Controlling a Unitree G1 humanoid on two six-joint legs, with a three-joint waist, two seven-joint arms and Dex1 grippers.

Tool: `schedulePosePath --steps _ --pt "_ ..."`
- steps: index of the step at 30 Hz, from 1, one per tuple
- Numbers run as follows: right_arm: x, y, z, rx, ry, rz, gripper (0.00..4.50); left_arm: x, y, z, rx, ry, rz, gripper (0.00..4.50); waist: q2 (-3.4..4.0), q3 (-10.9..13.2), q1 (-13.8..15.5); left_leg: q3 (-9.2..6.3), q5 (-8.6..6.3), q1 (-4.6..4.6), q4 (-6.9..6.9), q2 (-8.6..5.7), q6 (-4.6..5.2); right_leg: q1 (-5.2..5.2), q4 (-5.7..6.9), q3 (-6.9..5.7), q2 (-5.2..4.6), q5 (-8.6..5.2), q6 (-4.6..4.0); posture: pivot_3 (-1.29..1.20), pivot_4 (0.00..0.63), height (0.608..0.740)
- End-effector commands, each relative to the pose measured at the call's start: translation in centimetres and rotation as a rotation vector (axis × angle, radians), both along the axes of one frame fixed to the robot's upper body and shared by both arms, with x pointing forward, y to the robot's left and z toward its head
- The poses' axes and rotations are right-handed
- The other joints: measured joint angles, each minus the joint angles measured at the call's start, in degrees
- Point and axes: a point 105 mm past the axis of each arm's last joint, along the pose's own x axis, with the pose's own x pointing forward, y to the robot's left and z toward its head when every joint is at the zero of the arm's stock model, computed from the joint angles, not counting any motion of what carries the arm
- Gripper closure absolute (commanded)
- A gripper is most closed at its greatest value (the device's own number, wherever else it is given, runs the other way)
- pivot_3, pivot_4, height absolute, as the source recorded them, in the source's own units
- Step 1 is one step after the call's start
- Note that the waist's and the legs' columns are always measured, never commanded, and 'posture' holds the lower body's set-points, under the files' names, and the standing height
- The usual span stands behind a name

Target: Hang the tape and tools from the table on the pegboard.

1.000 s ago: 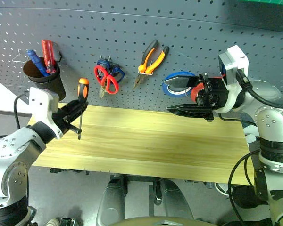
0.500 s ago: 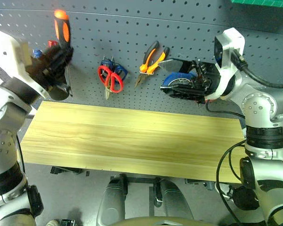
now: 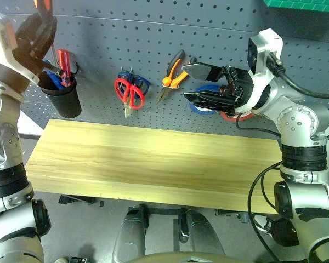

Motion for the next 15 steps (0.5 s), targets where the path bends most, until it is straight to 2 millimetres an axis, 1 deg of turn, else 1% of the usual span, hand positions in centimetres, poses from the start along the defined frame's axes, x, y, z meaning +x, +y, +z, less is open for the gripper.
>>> schedulePosePath --steps 1,6,11,13,15 --pt "-0.5 -0.5 0.9 0.013 -0.056 -0.014 0.0 -0.4 0.7 1.6 0.017 -0.071 0.046 3.98 0.0 -0.01 -0.02 0.0 0.0 0.0 0.0 0.01 0.0 0.0 0.01 0.0 0.02 0.01 0.01 0.07 0.129 0.723" --pt "-0.5 -0.6 0.5 -0.003 -0.065 -0.033 0.0 0.8 2.7 0.2 -0.044 -0.026 0.106 3.98 0.04 -0.12 -0.03 0.0 0.02 0.01 0.05 0.01 0.02 0.01 0.05 0.0 0.03 0.06 0.1 0.06 0.125 0.723" --pt "-0.3 -0.6 0.2 -0.026 -0.084 -0.055 0.0 1.6 3.2 -2.1 -0.074 0.027 0.112 3.98 0.05 -0.26 0.0 0.0 0.02 0.0 0.05 0.01 0.03 0.01 0.05 0.0 0.03 0.09 0.15 0.05 0.127 0.723" --pt "-0.3 -0.5 0.1 -0.03 -0.087 -0.059 0.0 1.7 3.7 -3.0 -0.091 0.048 0.132 3.98 0.02 -0.33 -0.03 0.01 0.02 0.0 0.05 0.01 0.03 0.01 0.05 0.0 0.01 0.09 0.16 0.05 0.128 0.723" --pt "-0.2 -0.5 0.1 -0.032 -0.09 -0.063 0.0 1.7 4.2 -3.5 -0.113 0.062 0.154 3.25 0.04 -0.34 -0.07 0.01 0.02 0.01 0.06 0.01 0.03 0.01 0.06 0.0 0.02 0.09 0.16 0.05 0.128 0.723"
